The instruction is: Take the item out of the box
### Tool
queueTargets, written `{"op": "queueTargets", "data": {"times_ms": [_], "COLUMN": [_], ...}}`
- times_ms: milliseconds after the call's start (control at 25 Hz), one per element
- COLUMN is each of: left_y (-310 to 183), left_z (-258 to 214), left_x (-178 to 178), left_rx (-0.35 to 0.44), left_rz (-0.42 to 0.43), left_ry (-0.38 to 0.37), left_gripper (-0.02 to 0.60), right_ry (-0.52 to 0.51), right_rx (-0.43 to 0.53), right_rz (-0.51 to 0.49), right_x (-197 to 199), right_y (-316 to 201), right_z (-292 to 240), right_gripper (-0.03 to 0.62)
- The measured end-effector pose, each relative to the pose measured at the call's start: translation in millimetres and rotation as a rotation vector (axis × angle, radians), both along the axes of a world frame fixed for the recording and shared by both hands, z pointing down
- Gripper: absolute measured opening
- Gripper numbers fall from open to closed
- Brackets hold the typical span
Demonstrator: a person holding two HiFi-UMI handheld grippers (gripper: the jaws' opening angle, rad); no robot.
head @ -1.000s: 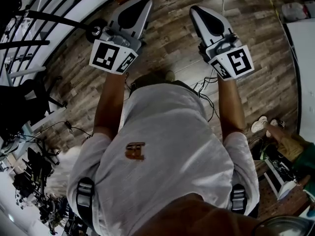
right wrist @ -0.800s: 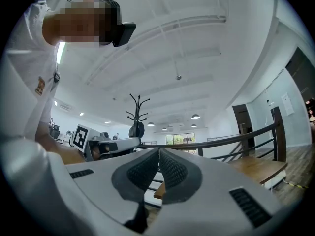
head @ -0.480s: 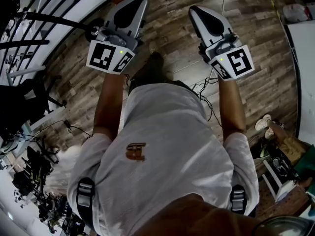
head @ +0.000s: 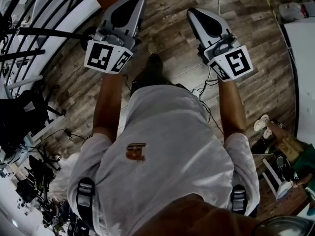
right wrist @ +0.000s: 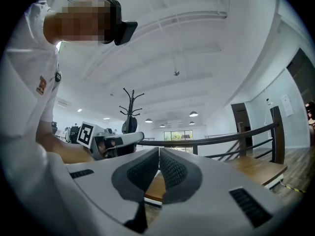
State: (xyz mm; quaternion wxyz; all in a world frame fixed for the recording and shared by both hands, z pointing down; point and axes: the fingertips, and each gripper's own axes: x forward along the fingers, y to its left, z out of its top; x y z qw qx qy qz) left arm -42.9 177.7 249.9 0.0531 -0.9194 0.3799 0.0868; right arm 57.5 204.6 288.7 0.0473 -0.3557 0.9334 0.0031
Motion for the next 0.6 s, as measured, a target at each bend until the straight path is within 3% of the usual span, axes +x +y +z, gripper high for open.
{"op": "queueTargets", "data": {"times_ms": [600], "left_y": [-238], "left_z": [-6], "left_x": [-44], "left_rx": [0.002], "left_rz": [0.045], "left_ry": [-0.016], "left_gripper": [0.018], "right_ry": [0.014], "right_rx": [-0.021], "right_rz": [0.037], "right_x": [-51], "right_y": [-233], "right_z": [-10], "right_gripper": [0.031]}}
